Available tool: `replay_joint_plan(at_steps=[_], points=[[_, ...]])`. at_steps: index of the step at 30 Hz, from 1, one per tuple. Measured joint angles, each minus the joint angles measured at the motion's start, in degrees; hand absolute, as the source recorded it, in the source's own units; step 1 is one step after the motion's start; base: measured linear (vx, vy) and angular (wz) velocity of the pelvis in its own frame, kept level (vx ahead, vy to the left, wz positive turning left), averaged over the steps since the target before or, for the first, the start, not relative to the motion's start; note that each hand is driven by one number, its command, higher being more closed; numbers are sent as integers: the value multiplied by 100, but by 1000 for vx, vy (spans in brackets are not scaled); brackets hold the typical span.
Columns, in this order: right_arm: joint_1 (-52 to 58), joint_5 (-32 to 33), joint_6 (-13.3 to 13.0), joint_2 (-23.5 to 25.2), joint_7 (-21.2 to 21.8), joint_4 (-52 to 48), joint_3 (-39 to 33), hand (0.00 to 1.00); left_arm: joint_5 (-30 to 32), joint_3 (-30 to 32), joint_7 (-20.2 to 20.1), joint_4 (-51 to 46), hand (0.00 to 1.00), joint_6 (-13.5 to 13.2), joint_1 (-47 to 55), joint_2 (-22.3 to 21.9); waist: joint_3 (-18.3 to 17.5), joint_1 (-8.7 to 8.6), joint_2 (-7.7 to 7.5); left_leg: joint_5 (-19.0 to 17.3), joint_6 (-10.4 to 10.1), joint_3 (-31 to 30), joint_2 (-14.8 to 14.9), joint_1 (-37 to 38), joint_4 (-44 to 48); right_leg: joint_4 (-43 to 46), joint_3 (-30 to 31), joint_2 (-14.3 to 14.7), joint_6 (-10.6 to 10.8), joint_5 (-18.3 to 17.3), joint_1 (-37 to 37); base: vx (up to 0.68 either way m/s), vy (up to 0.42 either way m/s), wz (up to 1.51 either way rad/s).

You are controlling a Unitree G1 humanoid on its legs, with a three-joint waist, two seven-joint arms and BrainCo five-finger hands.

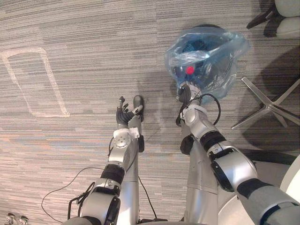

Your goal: Gather rubbish on tea table into small bin, then transfer packed bag to large trash can.

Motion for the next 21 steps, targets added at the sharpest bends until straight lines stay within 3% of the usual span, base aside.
replay_joint_plan(at_steps=[12, 21], points=[[423, 328, -127, 55, -242, -1031, -312, 100, 14, 228, 2, 212, 0, 17, 25, -6, -1, 4, -1, -11, 15, 70, 88, 186, -19, -180, 2, 93, -9, 44, 240, -3, -12, -4], [1262, 1442, -420, 367, -234, -2180, -496, 100, 50, 264, -17, 203, 0, 109, 133, -165, -2, -24, -2, -122, 67, 196, 231, 673, 159, -244, 28, 204, -8, 43, 803, 3, -9, -6]])
